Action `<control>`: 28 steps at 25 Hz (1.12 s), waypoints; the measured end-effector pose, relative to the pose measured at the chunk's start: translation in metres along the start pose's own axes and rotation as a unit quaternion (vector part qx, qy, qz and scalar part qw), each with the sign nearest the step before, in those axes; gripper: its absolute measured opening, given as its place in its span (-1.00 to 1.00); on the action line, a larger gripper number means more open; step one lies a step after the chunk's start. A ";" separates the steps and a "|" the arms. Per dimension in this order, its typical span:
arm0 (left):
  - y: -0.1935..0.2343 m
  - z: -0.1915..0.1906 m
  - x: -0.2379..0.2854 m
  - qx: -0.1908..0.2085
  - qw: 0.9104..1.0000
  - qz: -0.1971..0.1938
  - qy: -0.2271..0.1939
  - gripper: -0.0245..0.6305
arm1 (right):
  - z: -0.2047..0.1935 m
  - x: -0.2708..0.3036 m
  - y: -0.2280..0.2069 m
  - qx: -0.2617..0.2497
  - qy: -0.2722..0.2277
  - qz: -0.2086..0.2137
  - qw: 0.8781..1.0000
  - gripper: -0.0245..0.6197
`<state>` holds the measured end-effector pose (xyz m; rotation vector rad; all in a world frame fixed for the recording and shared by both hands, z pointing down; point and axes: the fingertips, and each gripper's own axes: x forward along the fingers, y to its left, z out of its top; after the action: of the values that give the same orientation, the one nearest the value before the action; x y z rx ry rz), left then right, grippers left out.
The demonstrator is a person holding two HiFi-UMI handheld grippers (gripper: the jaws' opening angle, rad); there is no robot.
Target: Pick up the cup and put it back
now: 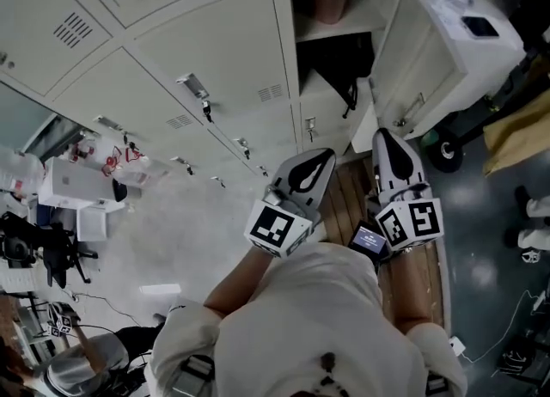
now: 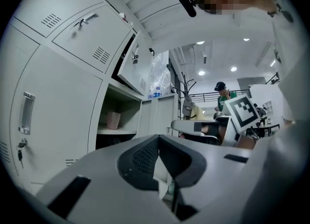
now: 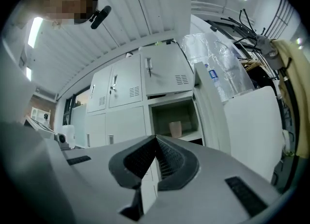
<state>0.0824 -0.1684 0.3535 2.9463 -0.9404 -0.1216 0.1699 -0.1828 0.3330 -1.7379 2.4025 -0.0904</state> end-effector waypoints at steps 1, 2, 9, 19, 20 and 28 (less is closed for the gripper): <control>-0.006 -0.002 -0.004 -0.001 1.000 0.001 0.002 -0.90 | -0.001 -0.009 0.002 0.007 0.000 0.003 1.000 -0.84; -0.012 -0.004 -0.009 -0.001 1.000 0.003 0.005 -0.90 | -0.003 -0.019 0.004 0.016 0.001 0.006 1.000 -0.84; -0.034 -0.012 -0.043 -0.005 1.000 0.026 0.018 -0.90 | -0.038 -0.076 0.009 0.068 0.031 -0.016 0.997 -0.84; -0.052 -0.010 -0.081 -0.008 0.999 0.050 0.006 -0.90 | -0.030 -0.123 0.043 0.016 0.028 0.000 0.999 -0.84; -0.054 -0.010 -0.084 -0.009 0.999 0.051 0.004 -0.90 | -0.030 -0.126 0.047 0.016 0.027 0.001 1.000 -0.84; -0.066 -0.010 -0.103 -0.011 0.998 0.055 -0.003 -0.90 | -0.033 -0.143 0.065 0.020 0.025 0.010 0.999 -0.84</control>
<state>0.0372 -0.0549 0.3655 2.8682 -1.0907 -0.1350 0.1466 -0.0282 0.3706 -1.7149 2.4354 -0.1801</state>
